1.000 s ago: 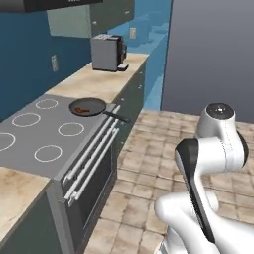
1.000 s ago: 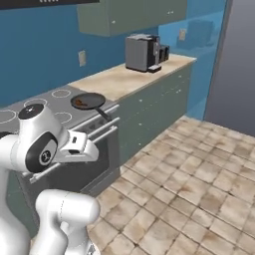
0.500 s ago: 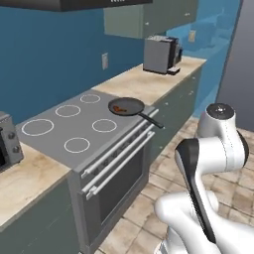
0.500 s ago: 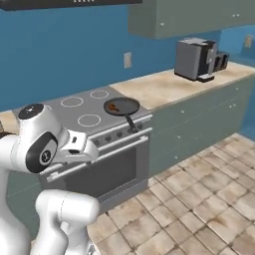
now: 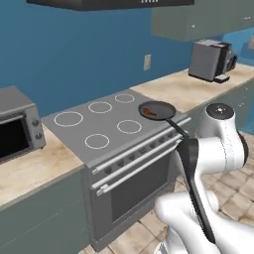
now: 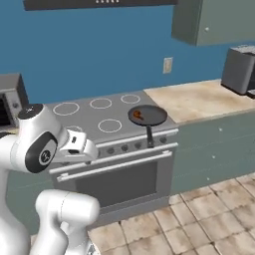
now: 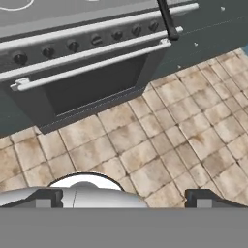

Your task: Take the chicken drumsticks from the pan and place one on each plate on the dining counter.

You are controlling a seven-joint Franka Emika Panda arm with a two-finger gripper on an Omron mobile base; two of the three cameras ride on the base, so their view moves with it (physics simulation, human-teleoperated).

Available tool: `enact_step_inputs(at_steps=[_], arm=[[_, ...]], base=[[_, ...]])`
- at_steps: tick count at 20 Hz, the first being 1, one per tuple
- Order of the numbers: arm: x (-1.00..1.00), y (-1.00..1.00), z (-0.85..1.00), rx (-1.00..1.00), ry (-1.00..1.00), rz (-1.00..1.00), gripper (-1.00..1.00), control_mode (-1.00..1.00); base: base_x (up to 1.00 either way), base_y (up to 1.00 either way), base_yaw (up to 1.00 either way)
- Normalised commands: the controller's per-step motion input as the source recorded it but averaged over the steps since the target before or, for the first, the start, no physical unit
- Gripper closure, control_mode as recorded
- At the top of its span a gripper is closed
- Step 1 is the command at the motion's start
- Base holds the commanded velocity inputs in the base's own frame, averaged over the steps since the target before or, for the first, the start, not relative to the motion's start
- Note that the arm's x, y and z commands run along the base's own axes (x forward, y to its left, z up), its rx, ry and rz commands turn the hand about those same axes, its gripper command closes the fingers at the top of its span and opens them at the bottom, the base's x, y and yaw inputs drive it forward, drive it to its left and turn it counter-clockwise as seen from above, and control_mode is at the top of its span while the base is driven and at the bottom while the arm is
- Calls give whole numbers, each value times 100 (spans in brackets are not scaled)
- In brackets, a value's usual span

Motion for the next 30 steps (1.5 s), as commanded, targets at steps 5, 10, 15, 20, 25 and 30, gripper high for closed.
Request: enact_step_inputs(at_steps=[5,10,15,20,25,30], arm=[[0,0,0,0,0,0,-100,100],[0,0,0,0,0,0,-100,100],[0,0,0,0,0,0,-100,100],[0,0,0,0,0,0,-100,100],[0,0,0,0,0,0,-100,100],[0,0,0,0,0,0,-100,100]], base=[[19,-56,47],[21,-64,45],[22,-54,41],[29,-44,35],[32,-48,34],[45,-25,25]])
